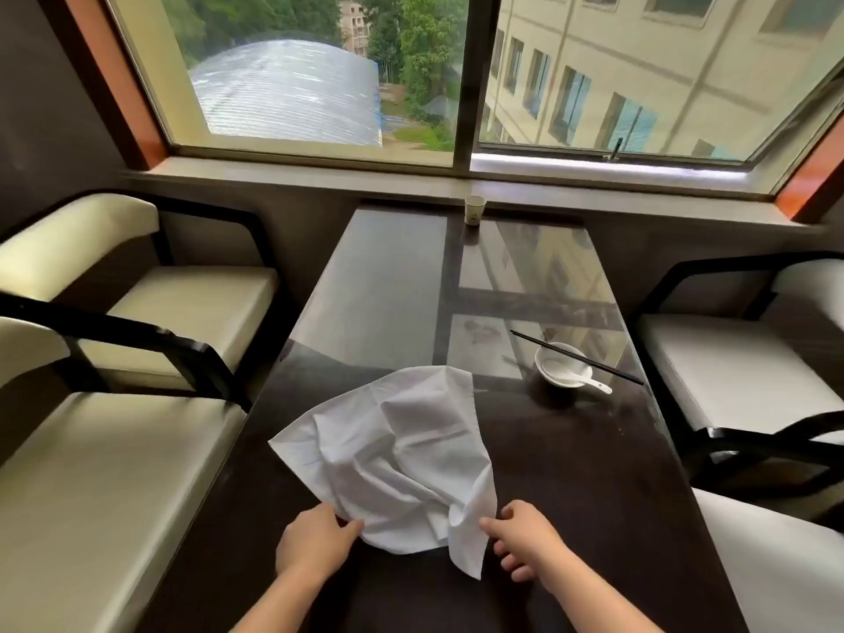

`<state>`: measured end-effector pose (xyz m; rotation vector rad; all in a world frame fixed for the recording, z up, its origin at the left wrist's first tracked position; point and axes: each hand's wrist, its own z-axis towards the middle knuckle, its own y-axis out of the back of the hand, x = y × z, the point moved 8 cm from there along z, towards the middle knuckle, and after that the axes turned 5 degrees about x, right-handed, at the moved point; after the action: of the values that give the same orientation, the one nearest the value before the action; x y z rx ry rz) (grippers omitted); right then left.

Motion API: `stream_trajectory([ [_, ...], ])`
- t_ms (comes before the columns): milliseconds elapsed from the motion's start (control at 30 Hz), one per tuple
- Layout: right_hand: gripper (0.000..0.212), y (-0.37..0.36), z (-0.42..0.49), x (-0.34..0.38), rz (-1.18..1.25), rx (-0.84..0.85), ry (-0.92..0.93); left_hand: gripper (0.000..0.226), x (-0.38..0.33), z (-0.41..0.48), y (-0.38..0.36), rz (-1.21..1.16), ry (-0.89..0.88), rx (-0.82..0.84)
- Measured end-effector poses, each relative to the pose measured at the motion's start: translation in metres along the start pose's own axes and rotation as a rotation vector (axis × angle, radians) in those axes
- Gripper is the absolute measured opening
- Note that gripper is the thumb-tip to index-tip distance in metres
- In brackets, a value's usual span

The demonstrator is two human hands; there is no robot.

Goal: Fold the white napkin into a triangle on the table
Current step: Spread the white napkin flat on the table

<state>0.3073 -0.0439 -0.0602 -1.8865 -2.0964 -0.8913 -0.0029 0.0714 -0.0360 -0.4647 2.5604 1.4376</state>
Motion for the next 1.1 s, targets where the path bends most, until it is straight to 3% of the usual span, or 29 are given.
stream_trajectory([
  [133, 0.04, -0.017, 0.003, -0.005, 0.19, 0.062, 0.015, 0.041, -0.011, -0.008, -0.011, -0.076, 0.016, -0.024],
  [433, 0.034, -0.022, 0.002, -0.004, 0.173, -0.102, 0.048, 0.025, -0.005, -0.007, -0.018, -0.243, 0.116, -0.103],
  [567, 0.022, -0.025, 0.003, 0.0, 0.178, -0.209, 0.032, 0.023, -0.006, -0.005, -0.014, -0.332, 0.08, -0.14],
  [667, 0.028, -0.021, 0.003, 0.007, 0.201, -0.284, 0.045, 0.02, -0.004, -0.002, -0.008, -0.425, 0.04, -0.182],
  [833, 0.017, 0.012, -0.007, 0.026, 0.035, -0.358, 0.177, 0.017, 0.015, 0.007, 0.017, -0.676, 0.089, -0.332],
  [933, 0.016, 0.046, -0.014, 0.025, 0.089, -0.423, 0.23, 0.017, 0.025, 0.012, 0.034, -0.787, 0.13, -0.416],
  [1100, 0.014, 0.09, -0.029, 0.007, 0.149, -0.512, 0.252, 0.006, 0.028, 0.023, 0.062, -0.766, 0.042, -0.483],
])
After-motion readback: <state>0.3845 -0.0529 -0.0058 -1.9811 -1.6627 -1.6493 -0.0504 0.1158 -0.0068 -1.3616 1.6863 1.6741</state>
